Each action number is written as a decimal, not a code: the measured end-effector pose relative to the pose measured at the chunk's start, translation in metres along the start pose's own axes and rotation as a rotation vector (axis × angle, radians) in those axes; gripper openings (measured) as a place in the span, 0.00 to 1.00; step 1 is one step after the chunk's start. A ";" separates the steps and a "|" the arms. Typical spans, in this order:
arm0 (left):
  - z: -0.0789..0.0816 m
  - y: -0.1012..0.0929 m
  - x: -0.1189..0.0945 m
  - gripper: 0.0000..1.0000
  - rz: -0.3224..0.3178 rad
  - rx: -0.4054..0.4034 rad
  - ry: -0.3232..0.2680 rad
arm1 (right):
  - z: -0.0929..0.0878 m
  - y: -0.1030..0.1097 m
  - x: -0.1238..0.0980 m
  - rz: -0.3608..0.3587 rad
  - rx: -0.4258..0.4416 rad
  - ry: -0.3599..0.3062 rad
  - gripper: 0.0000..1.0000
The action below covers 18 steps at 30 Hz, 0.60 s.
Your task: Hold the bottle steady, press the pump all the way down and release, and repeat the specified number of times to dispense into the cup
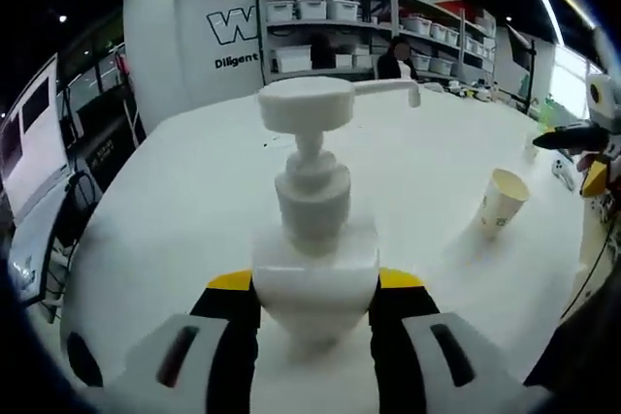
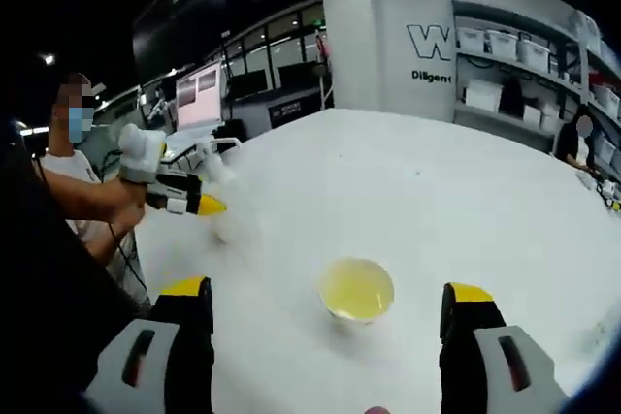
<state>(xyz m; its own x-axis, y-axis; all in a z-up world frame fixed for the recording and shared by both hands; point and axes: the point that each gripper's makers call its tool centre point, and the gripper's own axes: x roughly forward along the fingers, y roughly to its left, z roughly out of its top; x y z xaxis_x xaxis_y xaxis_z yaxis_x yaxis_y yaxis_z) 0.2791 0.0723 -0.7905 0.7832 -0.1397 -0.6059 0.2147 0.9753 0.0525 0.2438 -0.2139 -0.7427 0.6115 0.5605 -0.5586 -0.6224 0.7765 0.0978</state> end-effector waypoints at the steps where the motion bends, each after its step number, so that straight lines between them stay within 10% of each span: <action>1: -0.001 0.001 -0.001 0.42 0.005 -0.002 0.002 | -0.001 0.000 0.000 -0.003 -0.001 -0.001 0.96; 10: -0.008 0.023 -0.006 0.42 0.118 -0.043 0.022 | -0.028 0.005 -0.007 -0.020 0.043 0.022 0.98; 18: -0.012 0.016 -0.012 0.44 0.058 0.027 0.033 | -0.034 0.006 -0.009 -0.028 0.065 0.028 0.98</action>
<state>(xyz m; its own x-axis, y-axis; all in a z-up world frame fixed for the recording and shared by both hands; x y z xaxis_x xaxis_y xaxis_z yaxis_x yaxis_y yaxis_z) 0.2662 0.0918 -0.7916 0.7754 -0.0767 -0.6268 0.1850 0.9766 0.1093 0.2181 -0.2235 -0.7653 0.6140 0.5305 -0.5844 -0.5716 0.8095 0.1343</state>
